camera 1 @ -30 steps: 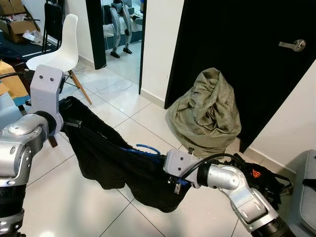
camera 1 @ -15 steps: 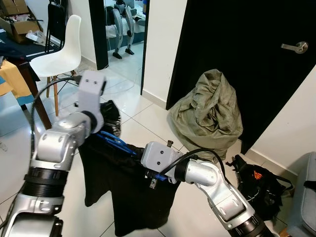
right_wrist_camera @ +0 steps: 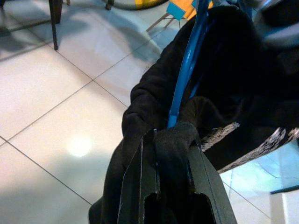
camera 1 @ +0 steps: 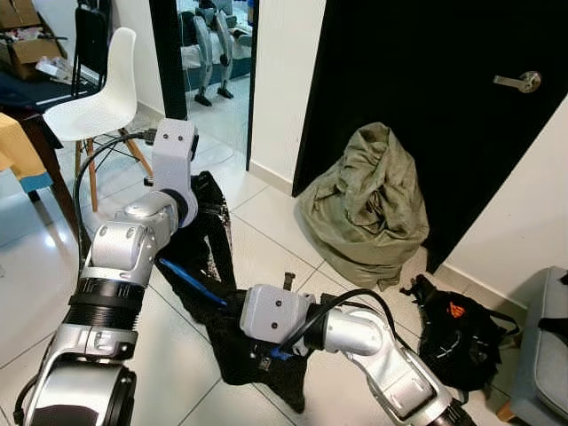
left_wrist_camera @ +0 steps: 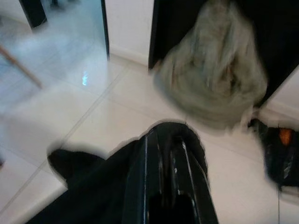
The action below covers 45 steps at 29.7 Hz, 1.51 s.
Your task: Hang hanger
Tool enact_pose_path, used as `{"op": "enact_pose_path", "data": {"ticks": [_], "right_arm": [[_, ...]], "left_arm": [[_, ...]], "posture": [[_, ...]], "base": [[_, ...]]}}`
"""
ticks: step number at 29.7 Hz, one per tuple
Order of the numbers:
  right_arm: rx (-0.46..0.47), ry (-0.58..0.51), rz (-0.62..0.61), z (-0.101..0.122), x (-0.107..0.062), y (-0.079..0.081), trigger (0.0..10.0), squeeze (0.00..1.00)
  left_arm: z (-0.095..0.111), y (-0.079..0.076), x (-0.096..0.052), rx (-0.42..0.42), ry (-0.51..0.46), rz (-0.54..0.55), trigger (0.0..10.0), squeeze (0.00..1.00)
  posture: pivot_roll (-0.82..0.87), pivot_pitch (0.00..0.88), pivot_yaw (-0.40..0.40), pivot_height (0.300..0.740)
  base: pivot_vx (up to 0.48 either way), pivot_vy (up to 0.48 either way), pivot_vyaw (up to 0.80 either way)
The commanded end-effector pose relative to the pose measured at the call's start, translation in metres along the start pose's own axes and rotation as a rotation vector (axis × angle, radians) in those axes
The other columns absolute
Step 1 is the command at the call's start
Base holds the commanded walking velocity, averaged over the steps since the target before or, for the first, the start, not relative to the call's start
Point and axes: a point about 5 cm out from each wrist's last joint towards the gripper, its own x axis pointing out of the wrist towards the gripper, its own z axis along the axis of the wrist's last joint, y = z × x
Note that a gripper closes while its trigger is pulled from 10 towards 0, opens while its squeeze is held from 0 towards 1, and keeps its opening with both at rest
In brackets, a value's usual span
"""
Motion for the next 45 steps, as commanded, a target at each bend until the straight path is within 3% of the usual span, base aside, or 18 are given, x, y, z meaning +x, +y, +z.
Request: {"op": "enact_pose_path", "data": {"ticks": [1,4,5,6,7,15,18,19,20,25,26,31,32,34,35,37,39,45], "right_arm": [[-0.026,-0.134,0.036,0.024,0.007,0.006,0.0,0.00],[-0.017,-0.151,0.021,0.027,0.008,0.004,0.0,0.00],[-0.013,-0.157,0.009,0.028,0.007,0.002,0.0,0.00],[-0.013,-0.157,0.009,0.028,0.007,0.002,0.0,0.00],[-0.007,-0.156,0.003,0.027,0.006,0.001,0.0,0.00],[0.022,-0.100,-0.034,0.014,-0.002,-0.006,0.0,0.00],[0.020,-0.077,-0.046,0.008,-0.008,-0.010,0.0,0.00],[0.006,-0.050,-0.050,0.002,-0.014,-0.013,0.0,0.00],[0.002,-0.042,-0.049,0.000,-0.016,-0.013,0.0,0.00],[0.002,-0.039,-0.047,-0.001,-0.018,-0.014,0.0,0.00],[0.002,-0.039,-0.047,-0.001,-0.018,-0.014,0.0,0.00],[-0.002,-0.035,-0.040,-0.003,-0.022,-0.014,0.0,0.00],[-0.026,-0.053,-0.028,-0.003,-0.029,-0.016,0.0,0.00],[-0.026,-0.053,-0.028,-0.003,-0.029,-0.016,0.0,0.00],[-0.047,-0.071,-0.020,-0.002,-0.036,-0.019,0.0,0.00],[-0.047,-0.071,-0.020,-0.002,-0.036,-0.019,0.0,0.00],[-0.104,-0.074,0.000,-0.005,-0.043,-0.022,0.0,0.00],[-0.127,-0.035,0.008,-0.017,-0.047,-0.022,0.0,0.00]], "left_arm": [[-0.030,-0.029,0.000,-0.023,0.129,-0.164,10.0,0.00],[-0.041,-0.038,-0.005,-0.035,0.175,-0.232,10.0,0.00],[-0.044,-0.044,-0.009,-0.041,0.183,-0.288,10.0,0.47],[-0.044,-0.044,-0.009,-0.041,0.183,-0.288,10.0,0.47],[-0.044,-0.046,-0.014,-0.064,0.179,-0.331,10.0,1.00],[-0.006,-0.025,-0.040,-0.062,0.010,-0.407,10.0,1.00],[0.013,-0.013,-0.059,-0.016,-0.067,-0.470,10.0,1.00],[0.028,0.001,-0.081,0.079,-0.114,-0.514,10.0,0.87],[0.031,0.005,-0.087,0.106,-0.116,-0.523,10.0,0.87],[0.033,0.008,-0.092,0.120,-0.110,-0.535,10.0,0.87],[0.033,0.008,-0.093,0.119,-0.109,-0.537,10.0,0.00],[0.031,0.013,-0.107,0.189,-0.068,-0.589,10.0,0.00],[0.017,0.020,-0.127,0.270,0.025,-0.669,10.0,0.00],[0.017,0.020,-0.127,0.270,0.025,-0.669,10.0,0.00],[0.005,0.023,-0.144,0.343,0.128,-0.757,10.0,0.00],[0.005,0.023,-0.144,0.343,0.128,-0.757,10.0,0.00],[-0.011,0.025,-0.169,0.480,0.312,-0.912,10.0,0.00],[-0.014,0.031,-0.174,0.614,0.377,-0.946,10.0,0.00]], "posture": [[-0.02,0.222,-0.066,0.740],[-0.02,0.222,-0.067,0.740],[-0.02,0.222,-0.068,0.740],[-0.02,0.222,-0.068,0.740],[-0.02,0.223,-0.069,0.740],[-0.01,0.223,-0.068,0.740],[-0.01,0.224,-0.068,0.740],[0.00,0.225,-0.069,0.740],[0.00,0.225,-0.069,0.740],[0.00,0.225,-0.069,0.740],[0.01,0.225,-0.069,0.740],[0.01,0.226,-0.069,0.740],[0.02,0.222,-0.062,0.740],[0.02,0.222,-0.062,0.740],[0.03,0.221,-0.065,0.740],[0.03,0.221,-0.065,0.740],[0.03,0.215,-0.066,0.740],[0.05,0.211,-0.070,0.740]], "base": [[0.000,0.000,0.00],[0.000,0.000,0.00],[0.000,0.000,0.00],[0.000,0.000,0.00],[0.000,0.000,0.00],[0.000,0.000,0.00],[0.000,0.000,0.00],[0.000,0.000,0.00],[0.000,0.000,0.00],[0.000,0.000,0.00],[0.000,0.000,0.00],[0.000,0.000,0.00],[0.000,0.000,0.00],[0.000,0.000,0.00],[0.000,0.000,0.00],[0.000,0.000,0.00],[0.000,0.000,0.00],[0.000,0.000,0.00]]}}
